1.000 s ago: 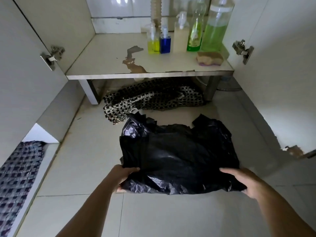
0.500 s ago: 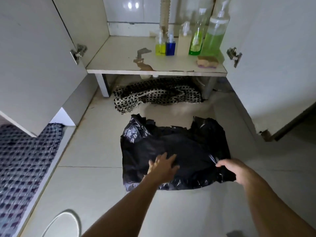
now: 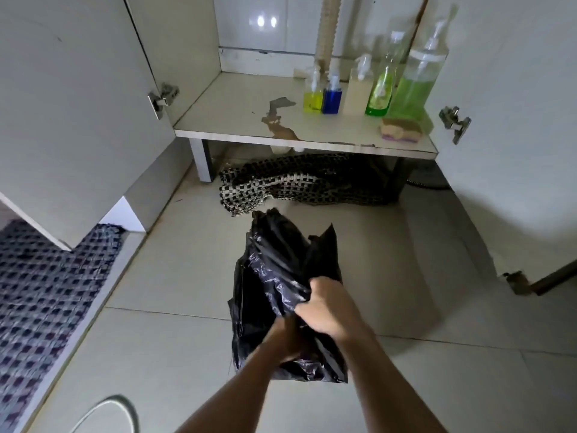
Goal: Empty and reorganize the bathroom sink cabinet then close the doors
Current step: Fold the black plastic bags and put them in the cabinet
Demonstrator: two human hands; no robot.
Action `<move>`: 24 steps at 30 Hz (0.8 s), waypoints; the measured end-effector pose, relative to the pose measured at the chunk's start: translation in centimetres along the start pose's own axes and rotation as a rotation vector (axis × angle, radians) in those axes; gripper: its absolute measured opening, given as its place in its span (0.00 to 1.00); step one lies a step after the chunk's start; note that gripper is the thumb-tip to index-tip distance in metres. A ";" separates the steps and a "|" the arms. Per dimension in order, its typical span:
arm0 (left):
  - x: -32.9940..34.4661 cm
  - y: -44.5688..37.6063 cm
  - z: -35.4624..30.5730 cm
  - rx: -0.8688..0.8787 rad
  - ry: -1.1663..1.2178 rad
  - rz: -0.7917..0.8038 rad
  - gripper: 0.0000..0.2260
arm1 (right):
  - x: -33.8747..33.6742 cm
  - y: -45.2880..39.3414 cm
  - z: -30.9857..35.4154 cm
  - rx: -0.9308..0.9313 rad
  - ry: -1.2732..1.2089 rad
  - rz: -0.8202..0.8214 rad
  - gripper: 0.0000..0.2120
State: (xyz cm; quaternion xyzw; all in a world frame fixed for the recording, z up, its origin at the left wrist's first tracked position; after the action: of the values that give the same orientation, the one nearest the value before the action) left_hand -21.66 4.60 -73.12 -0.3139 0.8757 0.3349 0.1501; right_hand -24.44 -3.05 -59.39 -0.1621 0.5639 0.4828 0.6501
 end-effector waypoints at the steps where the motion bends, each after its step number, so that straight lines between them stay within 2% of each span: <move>1: -2.9 1.0 0.6 -0.028 0.142 -0.135 0.12 | 0.9 0.5 1.2 -0.040 0.021 -0.001 0.12; 2: -5.7 2.0 1.8 -0.083 0.340 -0.247 0.08 | 1.8 1.0 2.2 -0.073 0.038 -0.010 0.13; 4: -10.3 3.8 5.1 -0.149 0.740 -0.427 0.12 | 4.2 1.8 3.4 -0.111 0.072 0.010 0.14; 6: -13.8 5.3 7.5 -0.165 0.919 -0.603 0.07 | 7.4 2.3 4.4 -0.149 0.179 0.087 0.17; 7: -14.5 5.8 7.8 -0.203 0.920 -0.617 0.10 | 9.1 2.6 4.7 -0.176 0.219 0.153 0.20; 9: -13.8 6.0 7.3 -0.287 0.862 -0.477 0.20 | 12.3 3.4 4.8 -0.220 0.231 0.339 0.28; 10: -13.0 5.6 7.1 -0.286 0.811 -0.386 0.20 | 13.3 3.9 4.8 -0.232 0.230 0.427 0.31; 12: -11.4 5.2 6.4 -0.260 0.716 -0.313 0.20 | 13.9 4.3 4.7 -0.246 0.225 0.531 0.35; 13: -10.6 5.2 6.3 -0.260 0.681 -0.295 0.23 | 13.6 4.1 4.8 -0.267 0.205 0.540 0.36; 15: -9.6 4.3 7.4 -0.274 0.628 -0.304 0.38 | 12.2 3.2 4.7 -0.303 0.059 0.552 0.36; 17: -8.7 2.8 9.8 -0.303 0.589 -0.326 0.48 | 10.5 1.9 3.7 -0.290 -0.195 0.609 0.30; 18: -8.5 2.4 10.4 -0.309 0.560 -0.323 0.50 | 9.4 0.7 2.5 -0.263 -0.308 0.576 0.24; 20: -9.0 4.0 8.7 -0.307 0.537 -0.342 0.50 | 6.3 -2.2 -1.5 -0.127 -0.468 0.320 0.07; 22: -9.1 4.7 8.3 -0.334 0.540 -0.354 0.46 | 4.0 -4.0 -7.0 0.082 -0.451 0.019 0.04; 23: -9.1 5.0 8.3 -0.360 0.543 -0.369 0.47 | 3.9 -4.0 -9.3 0.183 -0.419 -0.042 0.06; 24: -9.1 5.1 8.5 -0.368 0.550 -0.385 0.48 | 4.4 -3.7 -11.1 0.259 -0.402 -0.037 0.12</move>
State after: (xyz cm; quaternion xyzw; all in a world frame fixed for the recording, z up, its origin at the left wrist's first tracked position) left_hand -17.61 17.46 -72.51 -0.5725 0.7334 0.3556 -0.0890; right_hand -28.28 -11.25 -67.99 0.0117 0.4771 0.4171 0.7735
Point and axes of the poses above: each hand's wrist, its own y-axis away from the middle knuckle, its own x-axis out of the palm, z = x × y, the point moved 9 cm from there along -y, towards the middle knuckle, and after that the axes turned 9 degrees about y, right-handed, at the moved point
